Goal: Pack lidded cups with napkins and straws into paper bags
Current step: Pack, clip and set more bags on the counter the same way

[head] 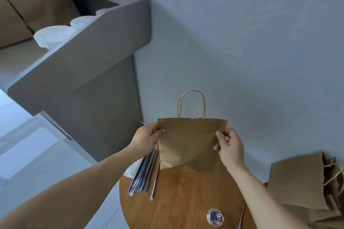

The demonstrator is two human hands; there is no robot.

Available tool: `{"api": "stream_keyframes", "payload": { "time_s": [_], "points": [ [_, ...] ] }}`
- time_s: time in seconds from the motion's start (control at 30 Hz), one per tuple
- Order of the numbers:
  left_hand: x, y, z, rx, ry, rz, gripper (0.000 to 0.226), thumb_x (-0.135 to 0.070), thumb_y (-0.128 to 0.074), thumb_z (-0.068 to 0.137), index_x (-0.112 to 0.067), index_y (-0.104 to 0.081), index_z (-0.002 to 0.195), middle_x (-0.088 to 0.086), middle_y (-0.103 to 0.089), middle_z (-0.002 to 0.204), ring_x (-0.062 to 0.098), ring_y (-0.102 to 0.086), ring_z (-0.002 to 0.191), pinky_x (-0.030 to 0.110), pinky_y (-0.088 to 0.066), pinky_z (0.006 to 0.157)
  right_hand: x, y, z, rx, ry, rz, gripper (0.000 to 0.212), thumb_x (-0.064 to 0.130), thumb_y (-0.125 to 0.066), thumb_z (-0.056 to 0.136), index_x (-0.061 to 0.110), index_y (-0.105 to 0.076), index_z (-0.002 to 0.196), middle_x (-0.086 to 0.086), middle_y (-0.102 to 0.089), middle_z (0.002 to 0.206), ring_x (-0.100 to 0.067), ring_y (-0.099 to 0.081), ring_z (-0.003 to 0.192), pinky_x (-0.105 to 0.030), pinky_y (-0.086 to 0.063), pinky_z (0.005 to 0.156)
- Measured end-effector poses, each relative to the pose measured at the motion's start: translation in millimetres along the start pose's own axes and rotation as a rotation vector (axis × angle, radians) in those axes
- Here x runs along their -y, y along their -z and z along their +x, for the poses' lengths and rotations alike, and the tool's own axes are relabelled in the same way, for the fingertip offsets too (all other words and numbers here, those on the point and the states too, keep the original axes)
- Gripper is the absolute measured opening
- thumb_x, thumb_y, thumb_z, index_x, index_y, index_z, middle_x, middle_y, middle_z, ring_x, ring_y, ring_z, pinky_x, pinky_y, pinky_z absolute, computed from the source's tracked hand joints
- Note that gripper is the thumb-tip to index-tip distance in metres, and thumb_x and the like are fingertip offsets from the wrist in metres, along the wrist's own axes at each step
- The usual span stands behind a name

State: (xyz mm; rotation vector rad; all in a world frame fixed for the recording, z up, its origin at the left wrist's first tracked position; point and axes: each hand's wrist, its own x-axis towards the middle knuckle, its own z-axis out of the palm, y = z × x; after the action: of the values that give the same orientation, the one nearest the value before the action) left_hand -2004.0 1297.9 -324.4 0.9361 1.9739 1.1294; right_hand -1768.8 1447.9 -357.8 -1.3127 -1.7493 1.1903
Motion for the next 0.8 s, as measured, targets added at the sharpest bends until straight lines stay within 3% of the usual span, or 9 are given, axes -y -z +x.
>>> {"api": "stream_keyframes", "payload": {
  "time_s": [0.1, 0.2, 0.27, 0.37, 0.53, 0.63, 0.73, 0.8],
  "points": [
    [-18.4, 33.9, -13.3, -0.096, -0.036, -0.06, 0.011, -0.021, -0.059, 0.098, -0.02, -0.069, 0.094, -0.003, -0.073, 0.078, 0.018, -0.069, 0.067, 0.022, -0.054, 0.057, 50.7, -17.6, -9.5, -0.083, 0.047, 0.095, 0.005, 0.023, -0.059, 0.098, 0.021, -0.057, 0.094, -0.003, -0.062, 0.054, -0.009, -0.057, 0.044, -0.023, -0.044, 0.045],
    [-33.5, 72.5, -32.5, -0.17, -0.094, -0.117, 0.012, -0.023, -0.06, 0.097, -0.027, -0.068, 0.089, -0.012, -0.07, 0.069, 0.005, -0.065, 0.059, 0.019, -0.051, 0.055, 104.9, -36.7, -25.1, -0.161, 0.123, 0.147, 0.007, 0.019, -0.059, 0.098, 0.017, -0.057, 0.091, -0.008, -0.061, 0.055, -0.008, -0.052, 0.039, -0.017, -0.041, 0.041],
    [-44.7, 102.8, -46.7, -0.219, -0.153, -0.154, 0.011, -0.025, -0.061, 0.096, -0.027, -0.069, 0.09, -0.009, -0.072, 0.074, 0.003, -0.064, 0.061, 0.015, -0.049, 0.059, 143.4, -49.9, -36.6, -0.205, 0.178, 0.176, 0.006, 0.019, -0.059, 0.098, 0.017, -0.057, 0.093, -0.007, -0.061, 0.056, -0.008, -0.052, 0.039, -0.018, -0.041, 0.04],
    [-65.9, 154.0, -69.9, -0.288, -0.248, -0.202, 0.011, -0.026, -0.061, 0.096, -0.027, -0.069, 0.088, -0.014, -0.068, 0.069, -0.003, -0.057, 0.056, 0.011, -0.044, 0.057, 204.0, -68.8, -54.8, -0.252, 0.261, 0.223, 0.012, 0.021, -0.059, 0.097, 0.026, -0.056, 0.087, -0.002, -0.061, 0.056, -0.007, -0.054, 0.041, -0.019, -0.045, 0.042],
    [-103.0, 236.7, -107.6, -0.398, -0.369, -0.29, 0.012, -0.031, -0.061, 0.095, -0.026, -0.071, 0.092, -0.006, -0.074, 0.081, 0.013, -0.068, 0.075, 0.03, -0.055, 0.072, 305.6, -95.9, -83.1, -0.269, 0.372, 0.287, 0.014, 0.021, -0.062, 0.095, 0.029, -0.056, 0.085, 0.017, -0.063, 0.055, -0.006, -0.054, 0.042, -0.026, -0.047, 0.043],
    [-120.9, 282.0, -127.2, -0.47, -0.434, -0.321, 0.012, -0.03, -0.061, 0.096, -0.027, -0.071, 0.089, -0.005, -0.075, 0.085, 0.011, -0.07, 0.077, 0.027, -0.056, 0.071, 360.0, -115.6, -98.4, -0.277, 0.42, 0.306, 0.014, 0.022, -0.063, 0.093, 0.03, -0.058, 0.083, 0.007, -0.061, 0.054, -0.005, -0.053, 0.04, -0.021, -0.045, 0.04],
    [-133.1, 323.7, -140.1, -0.552, -0.475, -0.36, 0.012, -0.028, -0.064, 0.095, -0.027, -0.071, 0.085, -0.005, -0.075, 0.085, 0.009, -0.069, 0.075, 0.025, -0.056, 0.071, 404.3, -137.3, -109.6, -0.237, 0.453, 0.334, 0.013, 0.022, -0.063, 0.094, 0.03, -0.058, 0.085, -0.002, -0.062, 0.065, -0.006, -0.053, 0.04, -0.025, -0.045, 0.044],
    [-141.3, 351.8, -145.0, -0.632, -0.498, -0.356, 0.012, -0.029, -0.064, 0.094, -0.026, -0.072, 0.084, -0.005, -0.075, 0.083, 0.005, -0.065, 0.069, 0.019, -0.052, 0.064, 430.6, -151.6, -113.6, -0.203, 0.477, 0.365, 0.012, 0.022, -0.063, 0.093, 0.029, -0.059, 0.086, -0.002, -0.061, 0.062, -0.007, -0.052, 0.04, -0.027, -0.045, 0.045]
  ]
}}
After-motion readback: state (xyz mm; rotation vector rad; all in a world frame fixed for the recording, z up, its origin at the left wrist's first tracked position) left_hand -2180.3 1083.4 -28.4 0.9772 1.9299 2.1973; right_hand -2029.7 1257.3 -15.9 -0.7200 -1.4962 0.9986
